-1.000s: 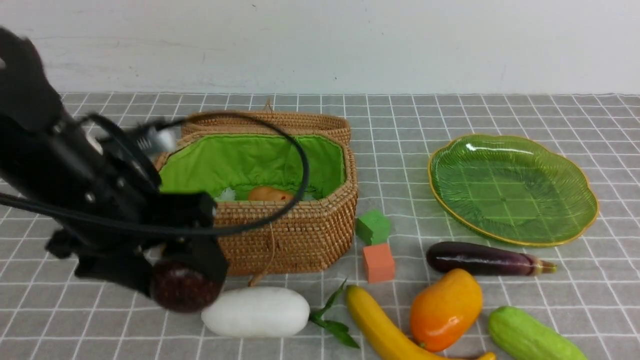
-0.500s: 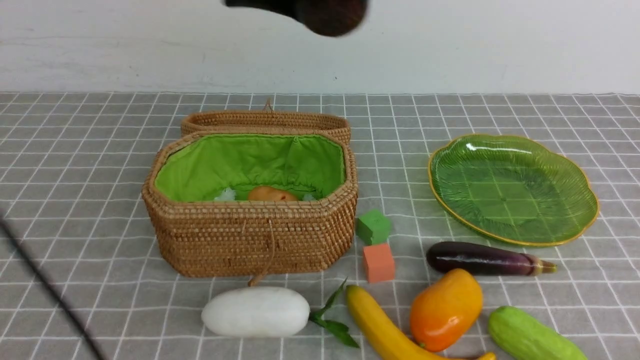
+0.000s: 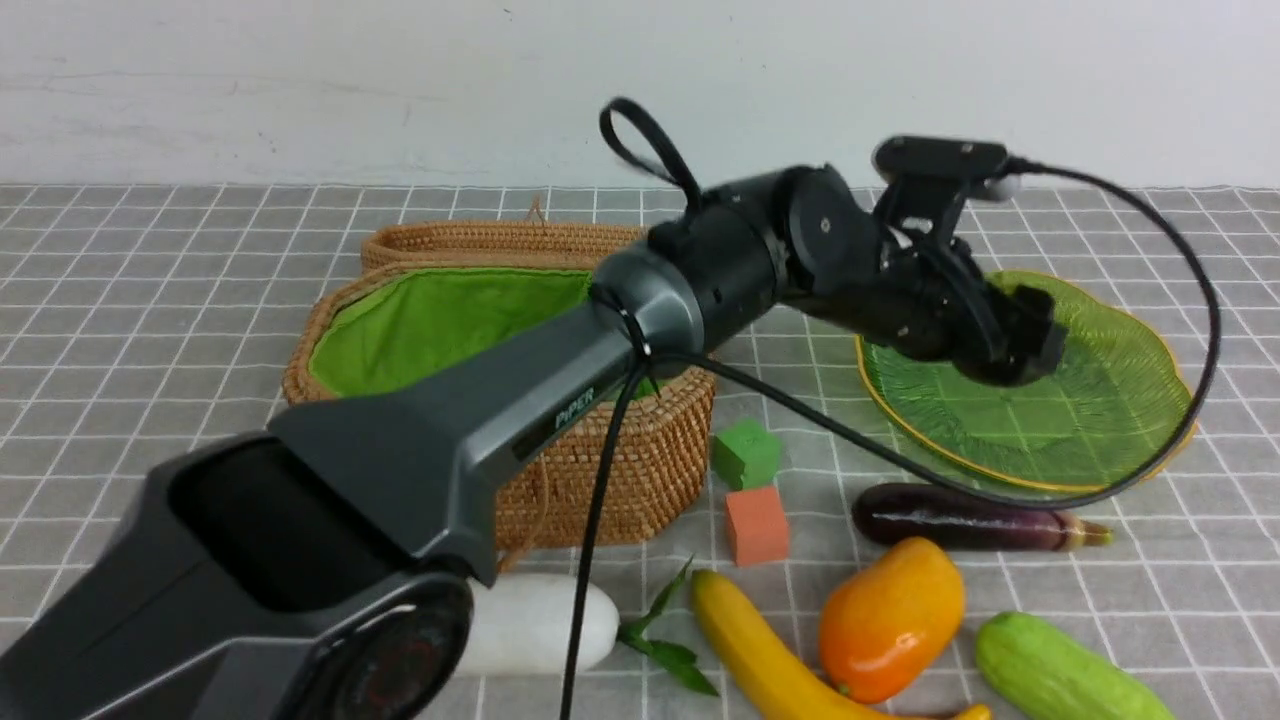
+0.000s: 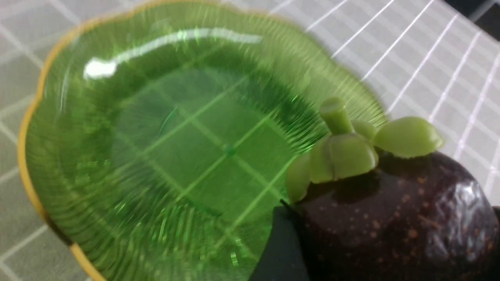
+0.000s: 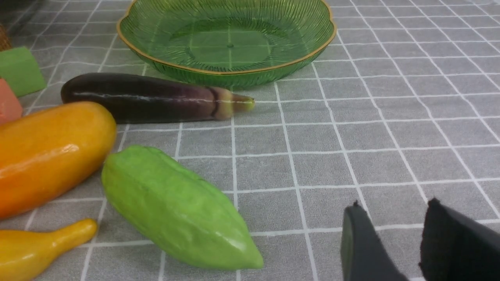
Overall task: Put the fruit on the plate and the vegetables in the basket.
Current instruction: Grab a mangosteen with your left arm and put it on the plate on the right, then take a daikon with your left arm and place it on the basket on the left.
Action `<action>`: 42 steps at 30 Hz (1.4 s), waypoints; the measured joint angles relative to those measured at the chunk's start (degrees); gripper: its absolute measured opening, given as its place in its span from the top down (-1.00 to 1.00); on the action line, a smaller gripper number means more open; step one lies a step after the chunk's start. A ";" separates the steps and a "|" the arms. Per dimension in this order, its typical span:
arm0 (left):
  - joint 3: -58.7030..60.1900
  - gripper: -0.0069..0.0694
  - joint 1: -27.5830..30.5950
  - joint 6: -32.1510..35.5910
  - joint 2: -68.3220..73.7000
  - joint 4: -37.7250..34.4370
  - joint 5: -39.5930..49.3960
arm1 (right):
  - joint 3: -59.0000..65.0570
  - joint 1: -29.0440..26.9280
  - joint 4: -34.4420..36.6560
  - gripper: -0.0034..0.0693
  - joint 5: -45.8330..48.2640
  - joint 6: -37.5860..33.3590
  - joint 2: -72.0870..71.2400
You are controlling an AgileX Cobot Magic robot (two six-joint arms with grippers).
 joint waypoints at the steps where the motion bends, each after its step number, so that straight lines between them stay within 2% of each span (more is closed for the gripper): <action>1: 0.00 -0.69 0.07 -0.33 0.47 0.00 -0.52 | 0.00 0.00 0.00 0.24 0.00 0.00 0.00; 8: -0.04 -0.71 0.22 -3.21 1.04 0.06 -2.49 | 0.00 0.00 0.00 0.24 0.00 0.00 0.00; 13: -0.04 -0.88 0.33 -3.38 0.58 2.30 1.18 | 0.00 0.00 0.00 0.24 0.00 0.00 0.00; 18: -0.04 -0.88 0.74 -3.38 -1.79 4.82 3.53 | 0.00 0.00 0.00 0.24 0.00 0.00 0.00; 23: -0.04 -0.78 2.14 -3.38 -8.08 7.39 8.95 | 0.00 0.00 0.00 0.24 0.00 0.00 0.00; 24: -0.04 -0.70 3.07 -3.38 -11.65 8.94 14.82 | 0.00 0.00 0.00 0.24 0.00 0.00 0.00; 25: -0.04 -0.69 3.07 -3.38 -12.10 8.94 14.82 | 0.00 0.00 0.00 0.24 0.00 0.00 0.00; 28: 0.50 -0.48 5.51 -3.33 -22.98 13.13 29.08 | 0.00 0.00 0.00 0.24 0.00 0.00 0.00; 31: 3.63 -0.39 6.92 -3.33 -29.49 15.73 34.36 | 0.00 0.00 0.00 0.24 0.00 0.00 0.00; 32: 9.34 -0.33 7.62 -3.33 -36.17 18.42 36.80 | 0.00 0.00 0.00 0.24 0.00 0.00 0.00; 33: 10.20 -0.32 7.62 -3.33 -37.04 18.87 36.80 | 0.00 0.00 0.00 0.24 0.00 0.00 0.00; 34: 19.44 -0.29 7.90 -3.11 -44.92 23.23 37.59 | 0.00 0.00 0.00 0.24 0.00 0.00 0.00; 36: 26.42 -0.28 7.90 -2.84 -49.93 25.45 36.84 | 0.00 0.00 0.00 0.24 0.00 0.00 0.00; 37: 36.16 -0.28 7.90 -2.53 -55.78 27.44 34.78 | 0.00 0.00 0.00 0.24 0.00 0.00 0.00; 39: 42.22 -0.28 7.90 -2.42 -58.76 28.61 32.10 | 0.00 0.00 0.00 0.24 0.00 0.00 0.00; 40: 53.62 -0.31 7.90 -2.29 -62.69 29.80 27.22 | 0.00 0.00 0.00 0.24 0.00 0.00 0.00; 42: 59.61 -0.35 7.90 -2.29 -63.65 30.47 23.07 | 0.00 0.00 0.00 0.24 0.00 0.00 0.00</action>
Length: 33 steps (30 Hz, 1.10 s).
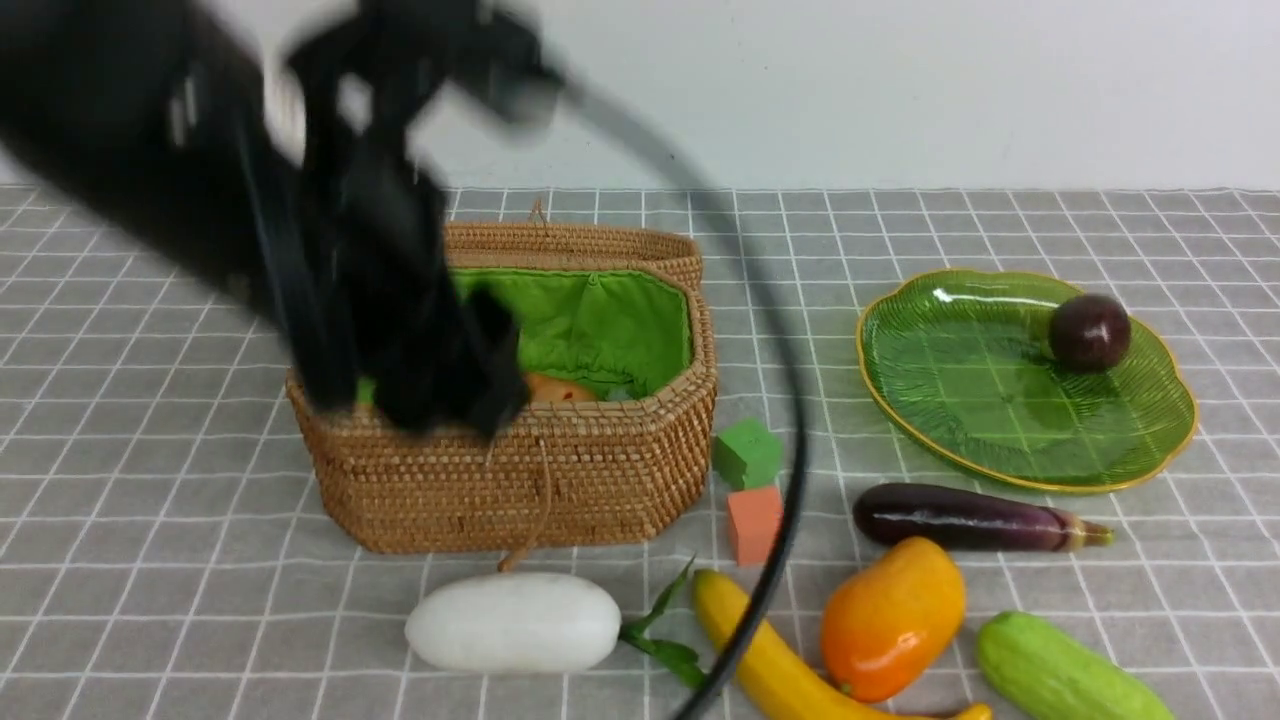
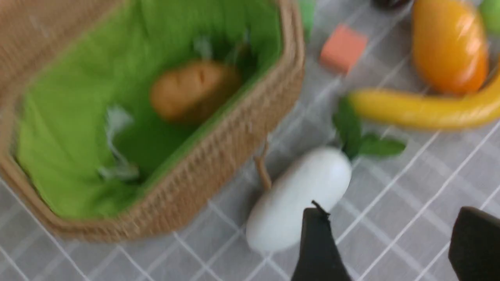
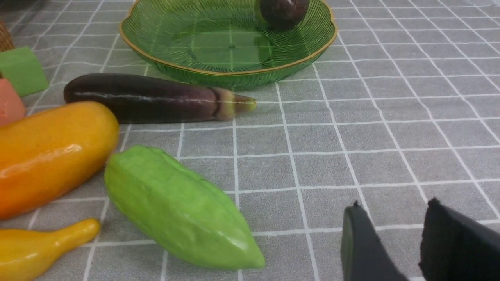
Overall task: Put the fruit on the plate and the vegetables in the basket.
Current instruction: Take a daikon with your left arm and place it on the basket on the left.
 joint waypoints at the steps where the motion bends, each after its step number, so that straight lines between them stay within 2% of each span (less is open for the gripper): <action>1: 5.98 -0.40 0.00 0.05 -0.02 0.38 -3.94 | 0.00 0.00 0.00 0.24 0.00 0.00 0.00; 4: 13.27 -0.49 0.00 0.67 1.19 0.56 -9.54 | 0.00 0.00 0.00 0.24 0.00 0.00 0.00; 7: 19.40 -0.57 0.00 5.03 3.84 0.98 -16.40 | 0.00 0.00 0.00 0.24 0.00 0.00 0.00; 12: 20.46 -0.59 0.00 13.63 8.72 2.40 -21.71 | 0.00 0.00 0.00 0.24 0.00 0.00 0.00; 13: 20.46 -0.59 0.00 13.63 8.93 2.40 -21.71 | 0.00 0.00 0.00 0.24 0.00 0.00 0.00; 16: 20.46 -0.59 0.00 18.59 13.27 7.02 -24.83 | 0.00 0.00 0.00 0.24 0.00 0.00 0.00; 25: 20.31 -0.60 0.00 19.77 22.10 11.07 -31.72 | 0.00 0.00 0.00 0.24 0.00 0.00 0.00; 33: 20.31 -0.53 0.00 19.77 22.75 8.12 -31.71 | 0.00 0.00 0.00 0.24 0.00 0.00 0.00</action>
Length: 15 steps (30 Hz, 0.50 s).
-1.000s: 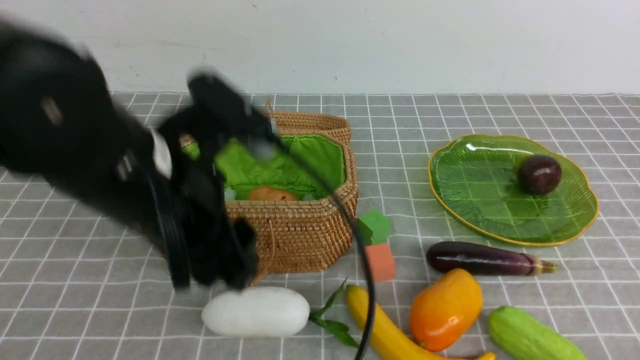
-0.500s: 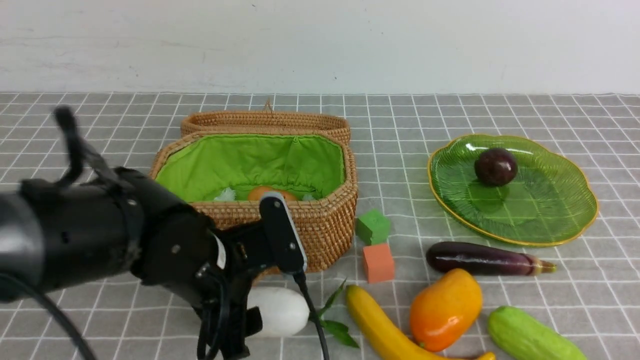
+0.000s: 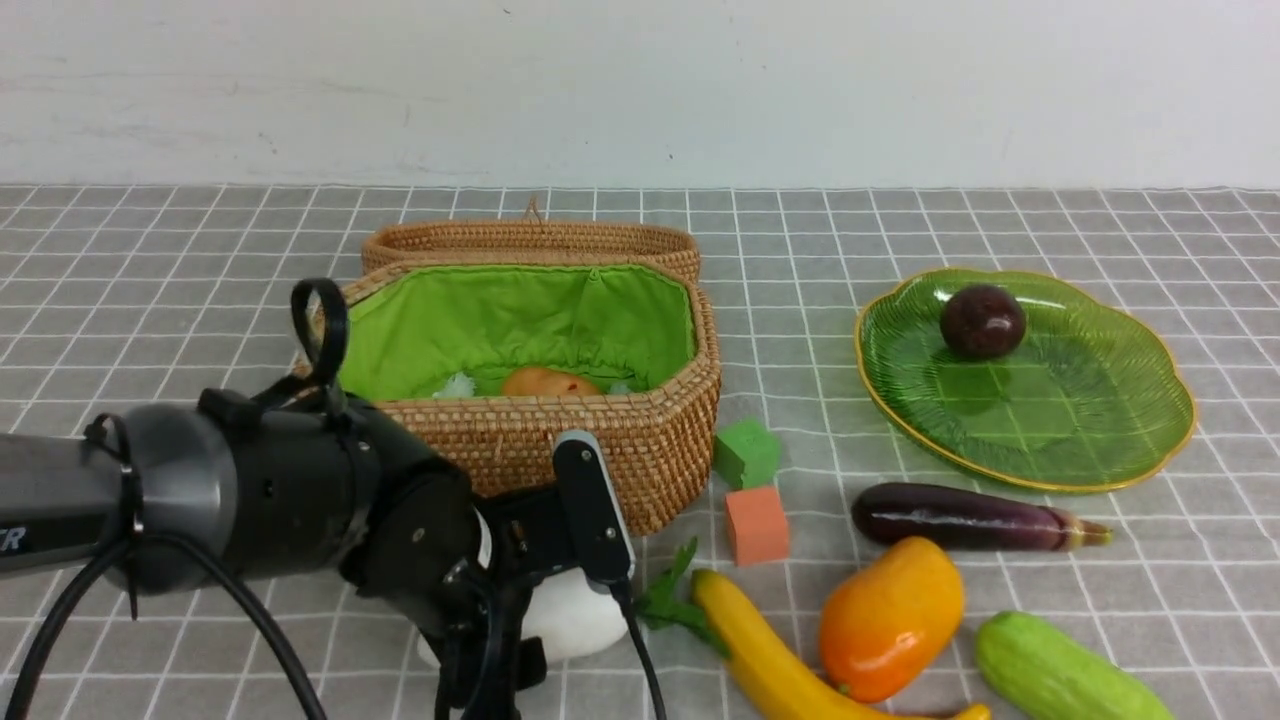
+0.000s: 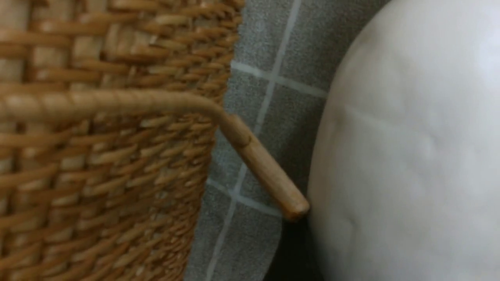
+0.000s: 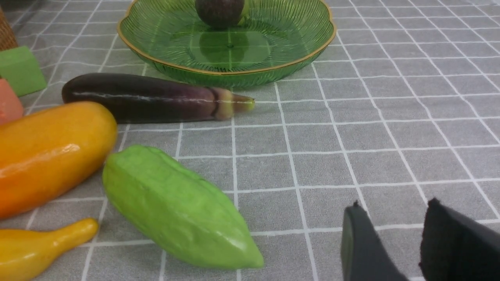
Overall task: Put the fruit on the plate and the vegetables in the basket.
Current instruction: Take a daikon with your left arm and place it on the basket on the left.
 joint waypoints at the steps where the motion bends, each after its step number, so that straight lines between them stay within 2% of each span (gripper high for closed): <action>1: 0.00 -0.53 0.00 0.00 -0.24 -0.60 0.68 | 0.00 0.00 0.00 0.24 0.00 0.00 0.00; 7: 0.06 -0.53 0.00 0.00 -4.39 -1.94 5.18 | 0.00 0.00 0.00 0.24 0.00 0.00 0.00; 15: 0.06 -0.53 0.00 -1.15 -24.79 -7.23 16.18 | 0.00 0.00 0.00 0.24 0.00 0.00 0.00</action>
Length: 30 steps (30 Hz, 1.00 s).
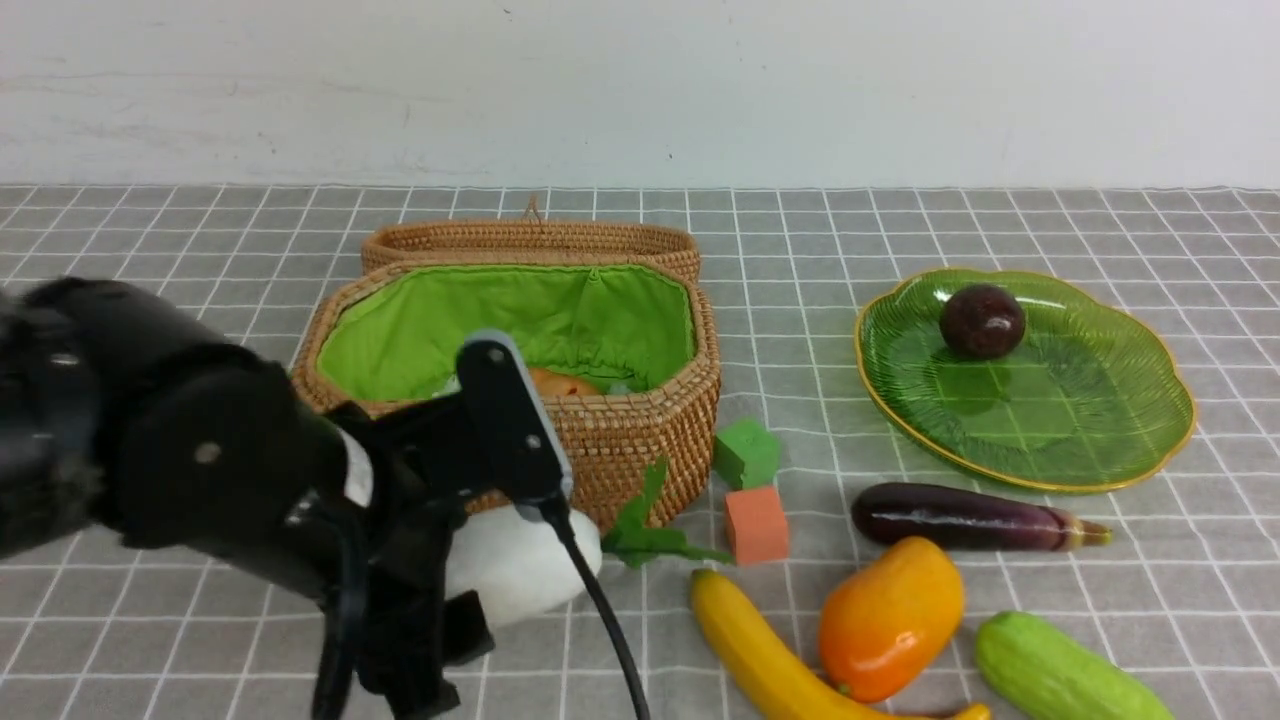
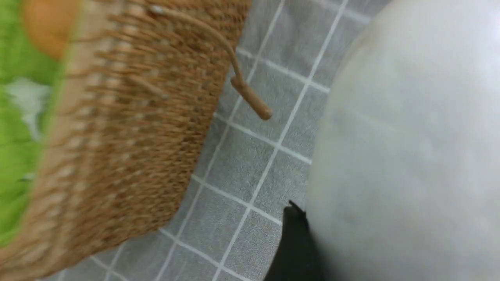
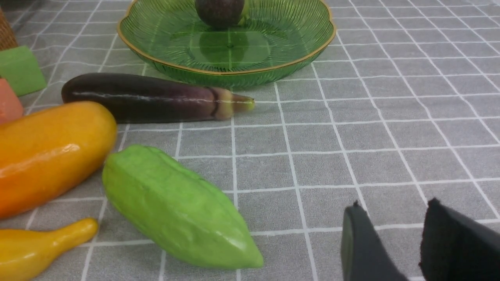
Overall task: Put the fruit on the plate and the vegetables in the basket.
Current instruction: Take a daikon with your left arm and place it on the basket on the left.
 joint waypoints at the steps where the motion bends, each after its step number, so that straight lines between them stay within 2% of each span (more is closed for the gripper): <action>1: -0.05 -0.53 0.00 -0.58 -2.98 -0.83 -0.35 | 0.00 0.00 0.00 0.24 0.00 0.00 0.00; 8: -9.43 -0.53 3.83 -7.05 -7.95 -3.19 -5.14 | 0.00 0.00 -0.05 0.24 0.00 0.00 0.00; 15: -20.53 -0.53 10.57 -9.00 2.11 -2.95 -14.09 | 0.00 0.00 -0.05 0.24 0.00 0.00 0.00; 20: -20.68 -0.53 10.83 -10.07 9.90 -2.35 -18.16 | 0.00 0.00 -0.05 0.24 0.00 0.00 0.00; 25: -20.68 -0.53 10.83 -15.85 19.05 -2.30 -20.10 | 0.00 0.00 -0.05 0.24 0.00 0.00 0.00; 30: -20.68 -0.53 10.83 -20.41 21.85 -2.30 -20.09 | 0.00 0.00 -0.05 0.24 0.00 0.00 0.00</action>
